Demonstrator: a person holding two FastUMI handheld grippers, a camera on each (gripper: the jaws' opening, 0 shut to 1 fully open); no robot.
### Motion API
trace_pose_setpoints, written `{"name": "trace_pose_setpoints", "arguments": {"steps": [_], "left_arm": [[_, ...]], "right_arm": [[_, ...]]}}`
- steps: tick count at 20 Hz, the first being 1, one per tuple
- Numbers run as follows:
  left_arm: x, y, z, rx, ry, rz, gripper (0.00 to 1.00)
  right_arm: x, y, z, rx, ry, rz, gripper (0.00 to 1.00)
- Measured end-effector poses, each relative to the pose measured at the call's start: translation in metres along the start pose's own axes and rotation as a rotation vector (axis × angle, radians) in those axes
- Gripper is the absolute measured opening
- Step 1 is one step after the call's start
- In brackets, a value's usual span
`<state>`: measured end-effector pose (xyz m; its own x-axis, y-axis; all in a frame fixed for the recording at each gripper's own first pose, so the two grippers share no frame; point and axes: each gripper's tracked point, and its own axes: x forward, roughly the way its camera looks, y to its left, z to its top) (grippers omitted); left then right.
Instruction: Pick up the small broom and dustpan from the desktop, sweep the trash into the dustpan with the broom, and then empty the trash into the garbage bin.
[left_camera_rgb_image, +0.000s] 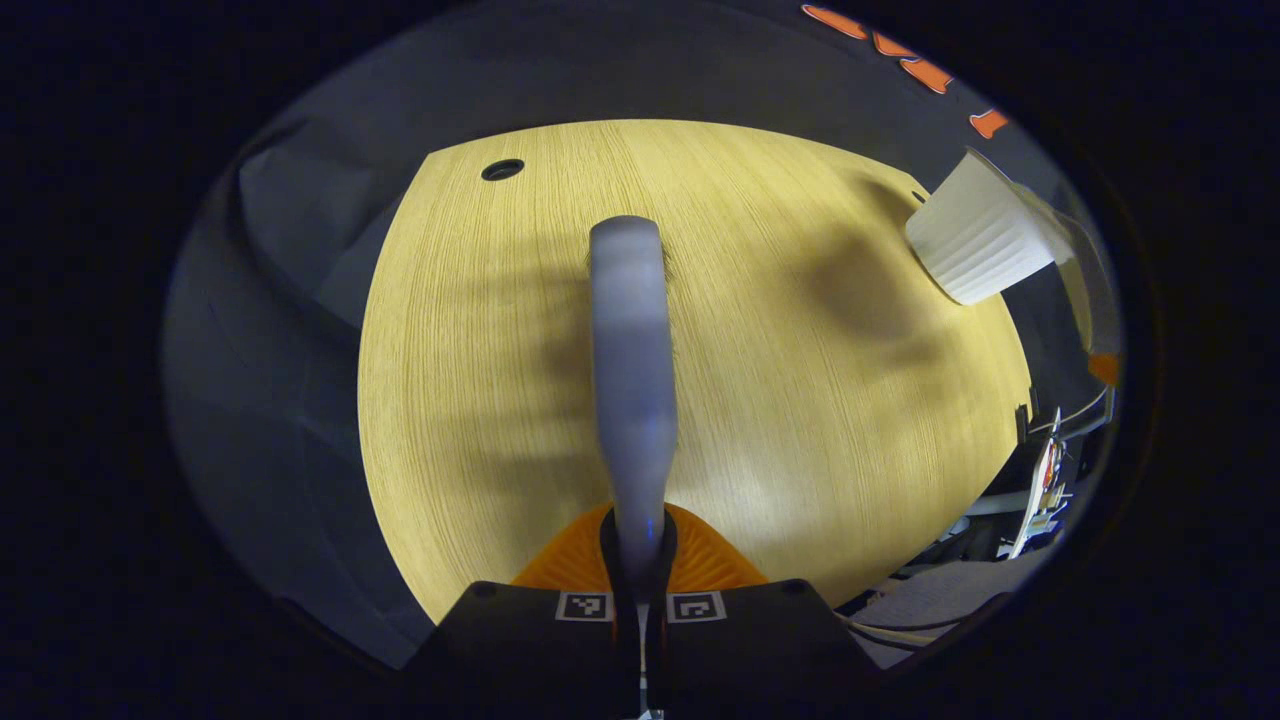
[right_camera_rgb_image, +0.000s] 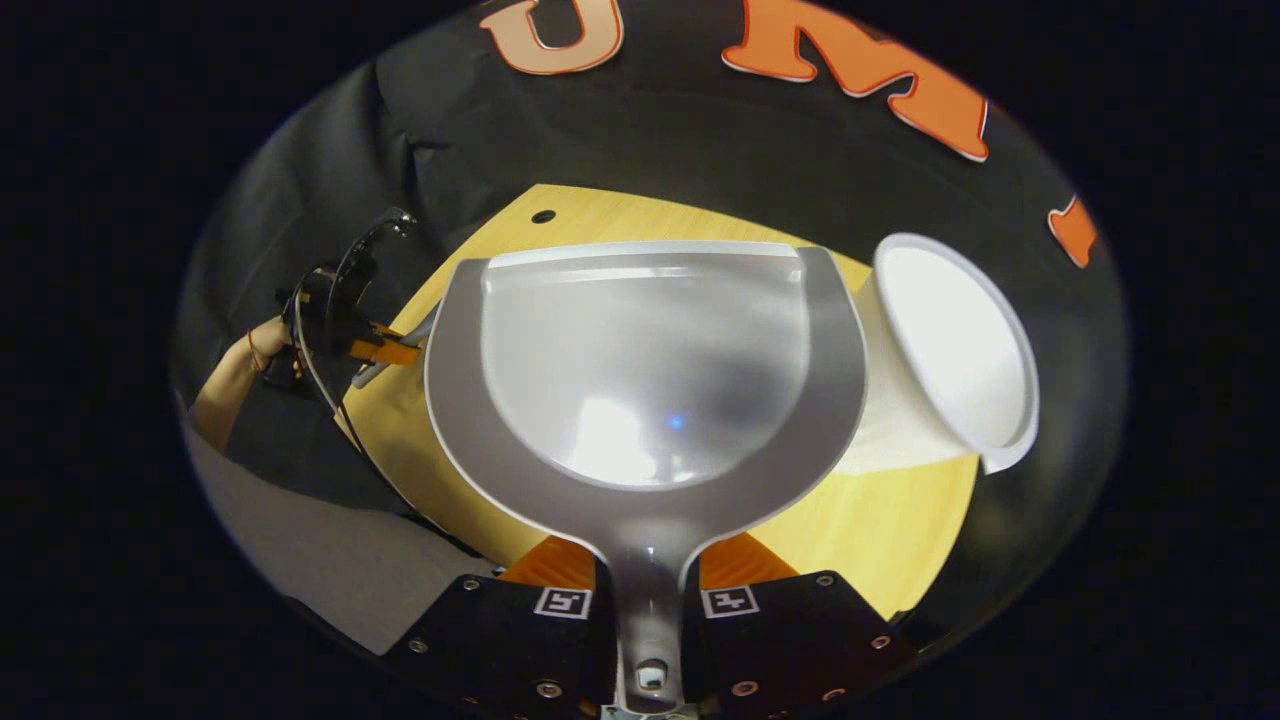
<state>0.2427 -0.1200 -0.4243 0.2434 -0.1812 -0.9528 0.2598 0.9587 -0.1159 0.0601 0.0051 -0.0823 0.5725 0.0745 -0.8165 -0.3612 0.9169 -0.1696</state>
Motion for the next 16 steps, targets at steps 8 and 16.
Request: {"name": "trace_pose_setpoints", "arguments": {"steps": [8,16], "left_arm": [[0.003,0.004,0.001,-0.058,0.029,0.059,0.06],[-0.014,0.035,0.026,-0.069,0.043,0.099,0.16]], "right_arm": [[0.111,0.017,-0.030,0.197,0.104,-0.060,0.26],[0.151,0.019,-0.039,0.259,0.178,-0.067,0.29]]}}
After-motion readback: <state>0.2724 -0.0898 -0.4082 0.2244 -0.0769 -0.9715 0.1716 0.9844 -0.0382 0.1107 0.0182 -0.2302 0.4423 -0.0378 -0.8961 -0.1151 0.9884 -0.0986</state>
